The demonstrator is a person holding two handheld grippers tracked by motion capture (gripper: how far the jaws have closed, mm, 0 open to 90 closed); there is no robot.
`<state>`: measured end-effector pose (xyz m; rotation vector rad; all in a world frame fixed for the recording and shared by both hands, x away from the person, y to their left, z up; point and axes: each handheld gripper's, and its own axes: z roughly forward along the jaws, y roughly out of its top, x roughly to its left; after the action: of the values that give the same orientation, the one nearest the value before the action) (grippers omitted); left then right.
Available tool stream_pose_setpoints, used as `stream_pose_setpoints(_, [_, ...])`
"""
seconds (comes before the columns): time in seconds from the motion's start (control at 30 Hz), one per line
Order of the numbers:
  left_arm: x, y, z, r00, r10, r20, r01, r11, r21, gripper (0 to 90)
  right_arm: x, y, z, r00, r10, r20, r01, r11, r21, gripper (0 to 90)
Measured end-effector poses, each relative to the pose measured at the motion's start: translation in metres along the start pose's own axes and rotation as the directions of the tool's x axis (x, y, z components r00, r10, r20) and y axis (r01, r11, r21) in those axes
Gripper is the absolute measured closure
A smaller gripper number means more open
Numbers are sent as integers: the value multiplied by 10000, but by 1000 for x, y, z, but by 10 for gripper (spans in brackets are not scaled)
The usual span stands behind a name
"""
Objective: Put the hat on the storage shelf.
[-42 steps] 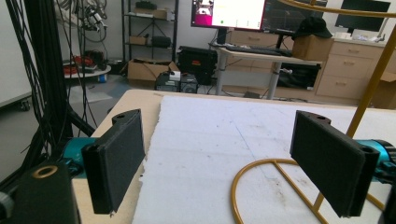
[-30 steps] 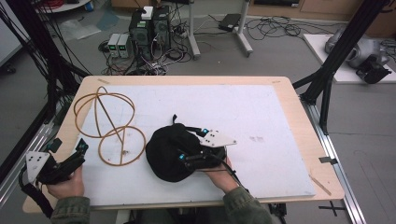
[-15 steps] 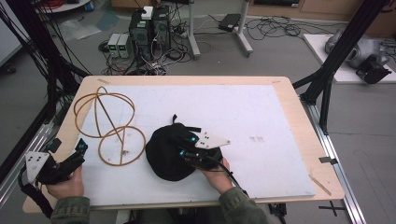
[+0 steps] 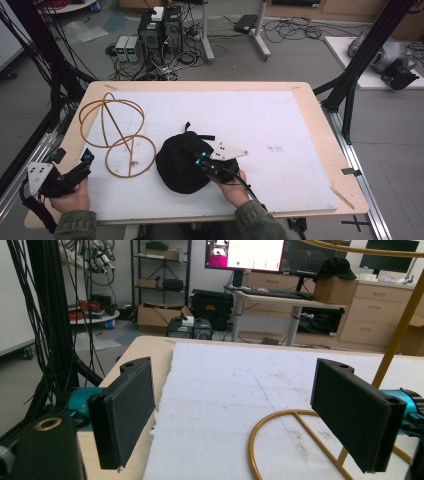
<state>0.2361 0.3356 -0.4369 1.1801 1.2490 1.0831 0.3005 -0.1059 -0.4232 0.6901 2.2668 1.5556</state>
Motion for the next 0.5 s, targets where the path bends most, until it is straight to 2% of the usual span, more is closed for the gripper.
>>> stream_pose_setpoints(0.13, [0,0,0,10000,5,5,-5,10000,34,179,-1,-1,-1,9998,125,-125,-126,9999,-76,883])
stream_pose_setpoints(0.27, [0,0,0,10000,-16,-18,16,10000,11,179,-1,-1,-2,9987,491,-144,-493,9987,-86,884])
stream_pose_setpoints(0.37, [0,0,0,10000,-13,-19,13,10000,17,179,-1,0,-3,9987,482,-181,-484,9988,-110,884])
stream_pose_setpoints(0.43, [0,0,0,10000,-10,-20,10,10000,19,179,0,0,-4,9989,455,-131,-458,9986,-263,884])
stream_pose_setpoints(0.5, [0,0,0,10000,-13,-11,13,10000,18,179,0,1,-6,9976,693,-45,-694,9967,-419,884])
